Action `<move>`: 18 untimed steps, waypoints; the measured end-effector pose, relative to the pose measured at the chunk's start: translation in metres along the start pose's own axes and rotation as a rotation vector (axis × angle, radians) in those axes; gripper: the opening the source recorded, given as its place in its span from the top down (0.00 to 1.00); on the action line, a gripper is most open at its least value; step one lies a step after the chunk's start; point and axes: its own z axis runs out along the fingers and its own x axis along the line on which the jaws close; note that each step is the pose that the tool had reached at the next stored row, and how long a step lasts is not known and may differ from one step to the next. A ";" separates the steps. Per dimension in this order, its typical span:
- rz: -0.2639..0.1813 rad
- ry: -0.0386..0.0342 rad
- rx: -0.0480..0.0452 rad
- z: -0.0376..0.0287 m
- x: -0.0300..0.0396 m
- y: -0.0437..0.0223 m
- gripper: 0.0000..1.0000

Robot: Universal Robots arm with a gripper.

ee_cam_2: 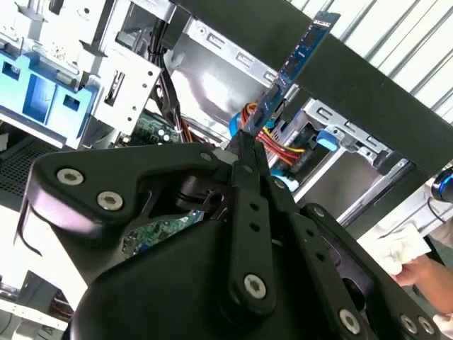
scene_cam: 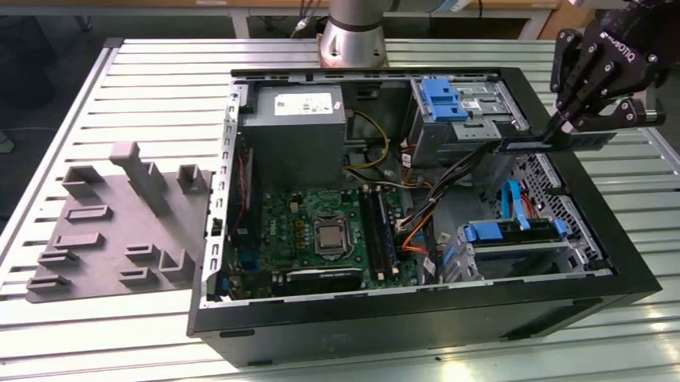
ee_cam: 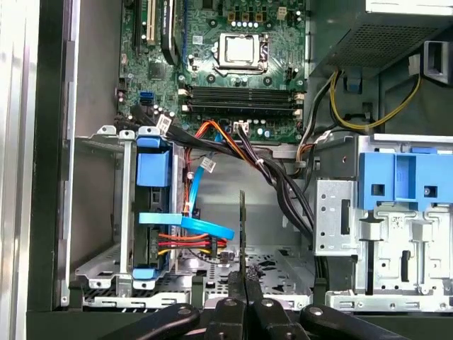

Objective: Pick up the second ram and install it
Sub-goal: 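Pick up the second ram and move it above second insertion slot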

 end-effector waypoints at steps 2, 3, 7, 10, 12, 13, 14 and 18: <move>0.000 0.0000 0.0000 0.0002 0.0000 0.0046 0.89; 0.000 0.0001 0.0000 0.0002 -0.0001 0.0077 0.89; 0.000 0.0000 0.0000 0.0007 -0.0003 0.0203 0.89; 0.000 -0.0002 0.0000 0.0011 -0.0004 0.0294 0.89; 0.000 -0.0001 0.0000 0.0012 -0.0005 0.0345 0.89; 0.000 0.0000 0.0000 0.0013 -0.0005 0.0369 0.89; 0.000 -0.0001 0.0000 0.0014 -0.0006 0.0394 0.89; 0.000 0.0000 0.0000 0.0018 -0.0008 0.0511 0.89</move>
